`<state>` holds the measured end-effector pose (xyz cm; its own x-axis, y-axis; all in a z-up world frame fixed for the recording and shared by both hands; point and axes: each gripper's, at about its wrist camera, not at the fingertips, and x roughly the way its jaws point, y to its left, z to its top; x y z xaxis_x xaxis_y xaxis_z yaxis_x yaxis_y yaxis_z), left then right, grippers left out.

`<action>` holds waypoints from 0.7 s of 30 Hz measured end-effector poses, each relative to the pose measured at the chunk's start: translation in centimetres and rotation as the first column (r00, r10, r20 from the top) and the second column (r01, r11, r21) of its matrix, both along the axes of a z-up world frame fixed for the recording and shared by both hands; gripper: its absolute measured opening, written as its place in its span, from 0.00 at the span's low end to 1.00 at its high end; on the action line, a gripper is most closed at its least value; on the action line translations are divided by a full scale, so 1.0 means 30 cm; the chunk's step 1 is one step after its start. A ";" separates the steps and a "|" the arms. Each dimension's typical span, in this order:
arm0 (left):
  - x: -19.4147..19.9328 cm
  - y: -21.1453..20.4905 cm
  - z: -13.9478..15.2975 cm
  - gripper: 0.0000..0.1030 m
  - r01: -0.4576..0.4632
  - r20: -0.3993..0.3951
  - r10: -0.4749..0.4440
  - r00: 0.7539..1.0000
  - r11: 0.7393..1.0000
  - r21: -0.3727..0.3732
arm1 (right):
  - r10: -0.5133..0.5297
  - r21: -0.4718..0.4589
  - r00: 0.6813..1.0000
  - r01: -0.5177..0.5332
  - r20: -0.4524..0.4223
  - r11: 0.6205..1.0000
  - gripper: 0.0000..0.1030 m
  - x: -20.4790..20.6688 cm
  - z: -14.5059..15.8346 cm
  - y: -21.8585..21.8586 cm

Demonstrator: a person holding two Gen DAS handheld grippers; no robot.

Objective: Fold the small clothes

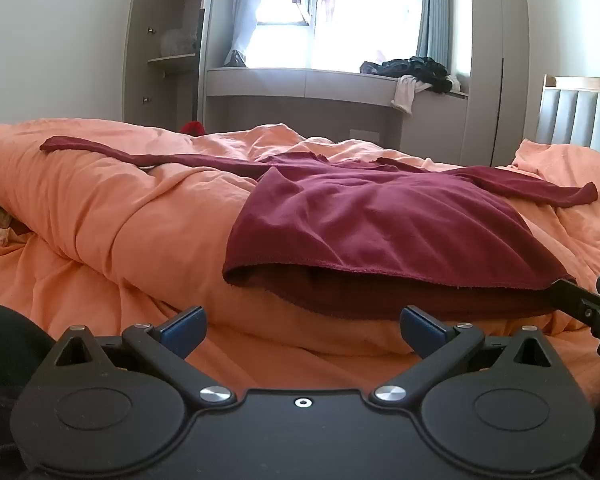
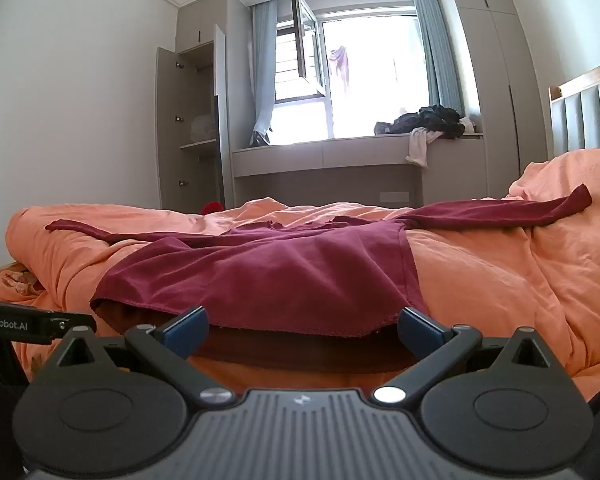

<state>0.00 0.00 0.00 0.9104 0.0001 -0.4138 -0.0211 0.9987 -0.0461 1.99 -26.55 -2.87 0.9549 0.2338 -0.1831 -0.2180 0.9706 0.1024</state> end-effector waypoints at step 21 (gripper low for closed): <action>0.000 -0.001 0.000 1.00 -0.001 0.000 0.001 1.000 1.000 -0.004 | 0.000 0.002 1.000 0.000 0.002 1.000 1.00 -0.001 -0.002 0.000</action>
<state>0.00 -0.02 0.01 0.9106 -0.0003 -0.4133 -0.0224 0.9985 -0.0499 1.96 -26.54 -2.93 0.9553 0.2340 -0.1807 -0.2181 0.9704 0.1040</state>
